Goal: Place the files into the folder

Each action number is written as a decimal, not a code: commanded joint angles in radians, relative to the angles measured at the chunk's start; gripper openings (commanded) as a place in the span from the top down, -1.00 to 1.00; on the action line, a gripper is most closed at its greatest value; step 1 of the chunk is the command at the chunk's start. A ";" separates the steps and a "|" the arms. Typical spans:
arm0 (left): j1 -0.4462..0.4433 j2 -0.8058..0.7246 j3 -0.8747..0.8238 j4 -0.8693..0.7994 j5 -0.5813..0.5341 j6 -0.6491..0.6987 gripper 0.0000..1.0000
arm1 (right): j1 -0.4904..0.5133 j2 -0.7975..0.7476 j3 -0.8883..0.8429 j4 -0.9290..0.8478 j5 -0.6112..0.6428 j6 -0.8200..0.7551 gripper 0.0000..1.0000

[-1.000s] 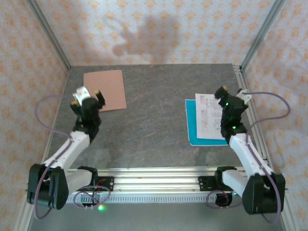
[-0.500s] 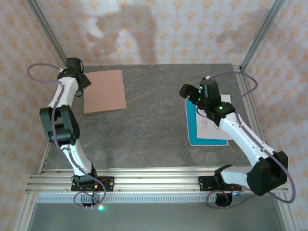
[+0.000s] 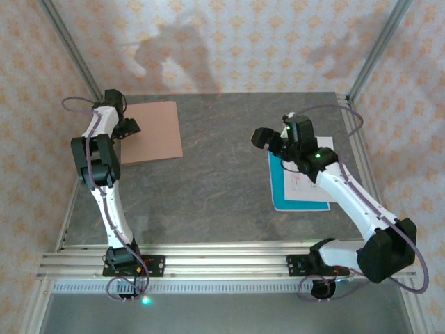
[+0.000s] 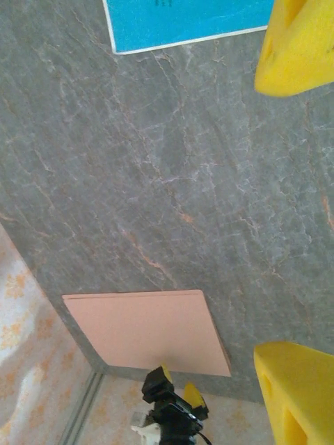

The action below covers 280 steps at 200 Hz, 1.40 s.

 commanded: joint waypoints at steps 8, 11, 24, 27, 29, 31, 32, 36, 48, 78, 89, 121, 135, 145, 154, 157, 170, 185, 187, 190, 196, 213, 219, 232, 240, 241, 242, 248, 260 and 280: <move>0.005 0.064 0.036 -0.019 0.097 0.078 -0.62 | 0.006 0.026 -0.013 0.004 -0.041 0.002 -0.79; 0.004 0.068 0.035 -0.017 0.105 0.081 -0.60 | 0.006 0.027 -0.012 0.004 -0.040 0.001 -0.79; 0.000 0.081 0.037 -0.021 0.147 0.099 -0.46 | 0.007 0.030 -0.012 0.004 -0.038 0.002 -0.79; -0.001 0.084 0.036 -0.021 0.151 0.102 -0.43 | 0.006 0.028 -0.012 0.004 -0.038 0.002 -0.79; -0.002 0.086 0.037 -0.024 0.155 0.104 -0.41 | 0.006 0.027 -0.012 0.004 -0.036 0.002 -0.79; -0.003 0.087 0.036 -0.025 0.158 0.105 -0.38 | 0.006 0.027 -0.012 0.004 -0.036 0.003 -0.79; -0.004 0.088 0.036 -0.025 0.159 0.106 -0.36 | 0.005 0.027 -0.012 0.004 -0.036 0.003 -0.79; -0.010 0.092 0.036 -0.032 0.163 0.110 -0.32 | 0.007 0.027 -0.012 0.004 -0.036 0.004 -0.79; -0.028 0.093 0.026 -0.038 0.171 0.118 -0.09 | 0.007 0.031 -0.012 0.002 -0.032 0.010 -0.78; -0.119 0.062 -0.030 -0.056 0.117 0.147 0.25 | 0.007 0.027 -0.017 -0.012 -0.017 0.031 -0.75; -0.153 0.042 -0.074 -0.049 0.100 0.140 0.35 | 0.006 0.021 -0.018 -0.022 -0.007 0.038 -0.75; -0.282 -0.006 -0.186 -0.038 0.039 0.132 0.48 | 0.007 0.018 -0.023 -0.080 0.031 0.057 -0.75; -0.343 -0.030 -0.236 -0.029 0.022 0.124 0.62 | 0.006 0.015 -0.031 -0.100 0.040 0.063 -0.74; -0.386 -0.056 -0.275 -0.021 -0.003 0.110 0.69 | 0.006 0.006 -0.044 -0.112 0.050 0.067 -0.74; -0.423 -0.084 -0.315 -0.007 -0.011 0.102 0.71 | 0.006 -0.002 -0.055 -0.122 0.061 0.069 -0.74; -0.435 -0.092 -0.328 -0.004 -0.013 0.099 0.72 | 0.005 -0.004 -0.059 -0.125 0.062 0.070 -0.74; -0.486 -0.130 -0.376 0.000 -0.016 0.077 0.72 | 0.006 -0.015 -0.072 -0.139 0.066 0.073 -0.74; -0.546 -0.177 -0.432 0.004 -0.023 0.062 0.73 | 0.006 -0.014 -0.080 -0.161 0.067 0.078 -0.74; -0.552 -0.184 -0.440 0.005 -0.025 0.059 0.73 | 0.007 -0.013 -0.080 -0.164 0.067 0.079 -0.74; -0.564 -0.194 -0.452 0.006 -0.027 0.056 0.73 | 0.006 -0.011 -0.082 -0.168 0.068 0.080 -0.74; -0.587 -0.216 -0.481 0.013 -0.032 0.050 0.74 | 0.006 -0.008 -0.083 -0.178 0.072 0.085 -0.74; -0.651 -0.272 -0.564 0.031 -0.047 0.043 0.77 | 0.006 0.005 -0.090 -0.202 0.085 0.101 -0.73; -0.672 -0.286 -0.589 0.028 -0.060 0.042 0.77 | 0.006 0.011 -0.092 -0.208 0.084 0.105 -0.72; -0.726 -0.318 -0.651 0.032 -0.072 0.036 0.77 | 0.006 0.021 -0.101 -0.210 0.076 0.117 -0.66; -0.757 -0.343 -0.696 0.047 -0.079 0.027 0.78 | 0.006 0.026 -0.110 -0.206 0.071 0.129 -0.58; -0.761 -0.347 -0.700 0.049 -0.080 0.026 0.77 | 0.006 0.027 -0.112 -0.205 0.070 0.131 -0.58; -0.765 -0.349 -0.707 0.052 -0.080 0.025 0.77 | 0.007 0.027 -0.112 -0.204 0.069 0.132 -0.57; -0.788 -0.374 -0.739 0.060 -0.093 0.019 0.79 | 0.007 0.031 -0.122 -0.194 0.063 0.139 -0.49; -0.827 -0.412 -0.778 0.058 -0.137 0.008 0.80 | 0.006 0.047 -0.140 -0.163 0.044 0.154 -0.31; -0.868 -0.458 -0.813 0.022 -0.235 0.002 0.81 | 0.006 0.103 -0.145 -0.116 0.013 0.173 -0.22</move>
